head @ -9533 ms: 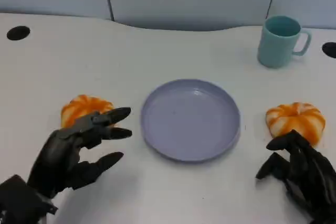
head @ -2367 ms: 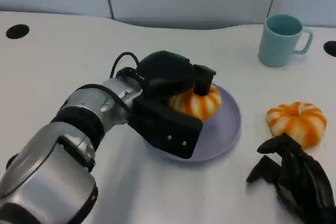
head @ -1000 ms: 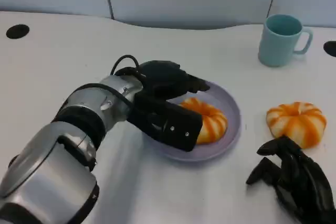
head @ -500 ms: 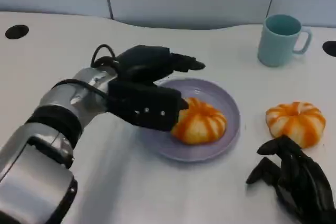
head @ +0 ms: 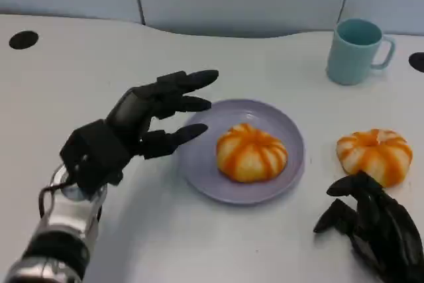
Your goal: Grasp the bread from the table and place it into the plate.
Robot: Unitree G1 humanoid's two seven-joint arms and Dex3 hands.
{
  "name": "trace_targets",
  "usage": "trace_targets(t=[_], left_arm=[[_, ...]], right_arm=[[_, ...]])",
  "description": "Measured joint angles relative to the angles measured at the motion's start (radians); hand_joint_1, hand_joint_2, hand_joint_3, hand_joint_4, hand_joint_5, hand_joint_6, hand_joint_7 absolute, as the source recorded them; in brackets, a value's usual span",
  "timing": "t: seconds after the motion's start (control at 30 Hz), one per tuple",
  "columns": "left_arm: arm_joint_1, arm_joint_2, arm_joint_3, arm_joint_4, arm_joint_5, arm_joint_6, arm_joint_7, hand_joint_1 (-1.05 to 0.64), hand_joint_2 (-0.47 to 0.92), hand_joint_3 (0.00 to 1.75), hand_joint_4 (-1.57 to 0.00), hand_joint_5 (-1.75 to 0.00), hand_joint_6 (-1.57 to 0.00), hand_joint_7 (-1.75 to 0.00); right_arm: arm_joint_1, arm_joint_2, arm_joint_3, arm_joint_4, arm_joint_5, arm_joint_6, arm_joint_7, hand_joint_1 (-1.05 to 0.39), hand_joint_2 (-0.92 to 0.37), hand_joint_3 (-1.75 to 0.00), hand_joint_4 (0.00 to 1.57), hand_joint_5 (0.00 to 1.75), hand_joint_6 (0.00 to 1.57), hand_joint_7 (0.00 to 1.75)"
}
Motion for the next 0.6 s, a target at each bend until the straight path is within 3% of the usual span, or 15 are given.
trace_targets(t=[0.3, 0.37, 0.43, 0.47, 0.53, 0.57, 0.6], left_arm=[[0.213, -0.052, 0.102, -0.23, -0.196, 0.117, -0.064, -0.53, 0.92, 0.28, -0.73, -1.02, -0.89, -0.13], [0.25, -0.061, 0.109, -0.276, -0.224, 0.168, -0.076, -0.52, 0.92, 0.27, -0.68, -1.32, -0.95, -0.19], [0.314, -0.08, 0.121, -0.391, -0.305, 0.271, -0.096, -0.52, 0.92, 0.27, -0.66, -1.4, -0.96, -0.22], [0.344, -0.086, 0.126, -0.435, -0.331, 0.317, -0.101, -0.54, 0.92, 0.31, -0.65, -1.51, -0.93, -0.34], [0.397, -0.09, 0.13, -0.508, -0.357, 0.383, -0.104, -0.56, 0.92, 0.33, -0.64, -1.57, -0.81, -0.62], [0.422, -0.09, 0.132, -0.537, -0.358, 0.406, -0.104, -0.56, 0.92, 0.35, -0.61, -1.62, -0.7, -0.84], [0.444, -0.09, 0.132, -0.562, -0.358, 0.427, -0.104, -0.57, 0.92, 0.35, -0.6, -1.63, -0.66, -0.94]], right_arm=[[-0.008, -0.002, -0.005, 0.016, 0.001, -0.01, 0.001, -0.51, -0.92, -0.46, 0.47, 1.75, 0.39, 1.58], [-0.012, -0.002, -0.004, 0.022, 0.001, -0.013, 0.003, -0.51, -0.92, -0.45, 0.48, 1.75, 0.39, 1.59], [-0.017, -0.002, -0.007, 0.03, 0.003, -0.014, 0.011, -0.51, -0.92, -0.45, 0.49, 1.75, 0.39, 1.59], [-0.019, -0.003, -0.009, 0.032, 0.004, -0.014, 0.014, -0.51, -0.92, -0.45, 0.49, 1.75, 0.4, 1.58], [-0.022, -0.003, -0.011, 0.038, 0.005, -0.015, 0.016, -0.51, -0.92, -0.45, 0.49, 1.75, 0.4, 1.58], [-0.024, -0.003, -0.011, 0.04, 0.005, -0.015, 0.017, -0.51, -0.92, -0.45, 0.49, 1.75, 0.4, 1.58], [-0.025, -0.004, -0.012, 0.042, 0.006, -0.015, 0.019, -0.51, -0.92, -0.45, 0.49, 1.75, 0.4, 1.58]])
